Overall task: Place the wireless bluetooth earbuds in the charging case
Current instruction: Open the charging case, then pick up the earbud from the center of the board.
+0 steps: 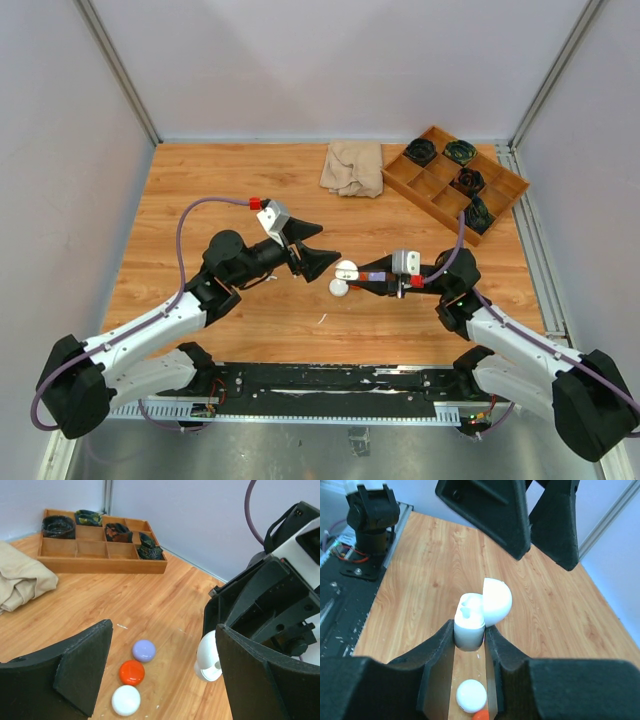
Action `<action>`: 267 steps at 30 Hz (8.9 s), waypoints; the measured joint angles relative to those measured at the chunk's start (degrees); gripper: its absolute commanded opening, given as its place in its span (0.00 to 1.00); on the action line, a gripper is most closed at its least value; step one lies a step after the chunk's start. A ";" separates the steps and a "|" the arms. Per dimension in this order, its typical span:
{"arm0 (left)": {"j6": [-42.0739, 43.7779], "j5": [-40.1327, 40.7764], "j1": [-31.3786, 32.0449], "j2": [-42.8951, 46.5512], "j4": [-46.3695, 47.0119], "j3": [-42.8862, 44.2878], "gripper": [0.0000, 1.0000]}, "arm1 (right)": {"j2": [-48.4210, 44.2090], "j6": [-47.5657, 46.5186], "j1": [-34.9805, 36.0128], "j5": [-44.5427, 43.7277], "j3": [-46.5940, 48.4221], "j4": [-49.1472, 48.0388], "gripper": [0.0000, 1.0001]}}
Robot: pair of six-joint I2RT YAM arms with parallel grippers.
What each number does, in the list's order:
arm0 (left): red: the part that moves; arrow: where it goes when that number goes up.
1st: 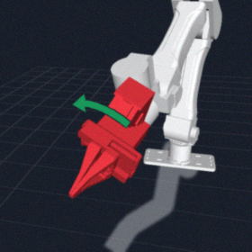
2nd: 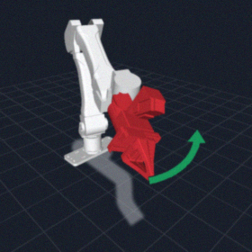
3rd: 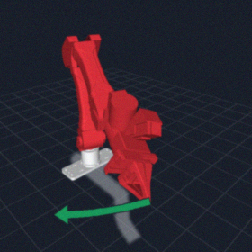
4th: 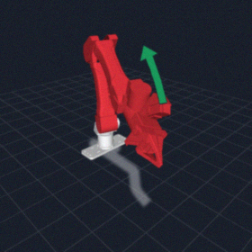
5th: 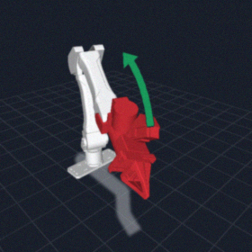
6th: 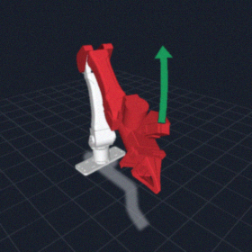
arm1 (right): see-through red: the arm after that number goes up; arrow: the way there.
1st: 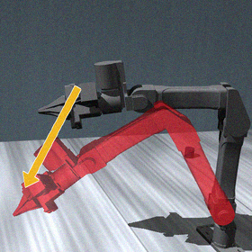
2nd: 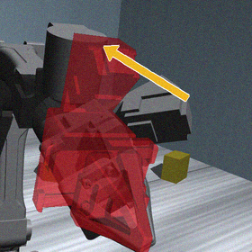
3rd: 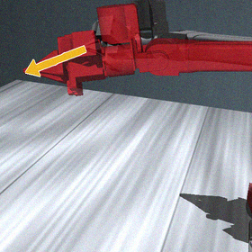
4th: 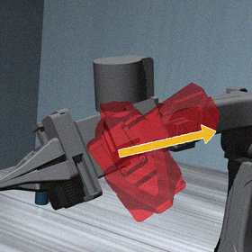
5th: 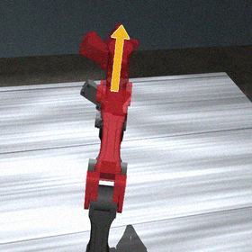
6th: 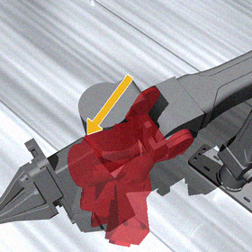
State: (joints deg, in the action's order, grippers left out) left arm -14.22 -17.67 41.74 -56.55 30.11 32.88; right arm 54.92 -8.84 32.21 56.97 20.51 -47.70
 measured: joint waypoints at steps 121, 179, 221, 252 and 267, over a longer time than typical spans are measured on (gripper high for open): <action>16.00 -19.96 0.46 -6.86 7.19 -0.20 0.45 | 4.72 9.22 0.07 0.07 0.22 -6.36 0.07; -22.23 35.65 -0.44 -26.64 -33.29 4.09 0.77 | 6.29 -1.49 0.07 -10.10 -5.49 -4.48 0.03; -24.79 38.07 -4.59 -24.09 -41.94 3.69 0.78 | 6.93 -1.49 0.07 -10.08 -5.49 -4.39 0.03; -17.05 35.78 -5.73 -32.46 -46.01 12.98 0.67 | 6.99 -1.49 0.07 -10.10 -5.49 -4.26 0.03; 0.98 33.90 -5.77 -39.76 -58.23 25.64 0.51 | 7.26 -1.46 0.07 -10.10 -5.49 -3.96 0.02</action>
State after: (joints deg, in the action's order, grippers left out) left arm -13.23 16.23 35.97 -96.31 -28.12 58.52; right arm 62.17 -10.31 32.27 46.87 15.03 -51.66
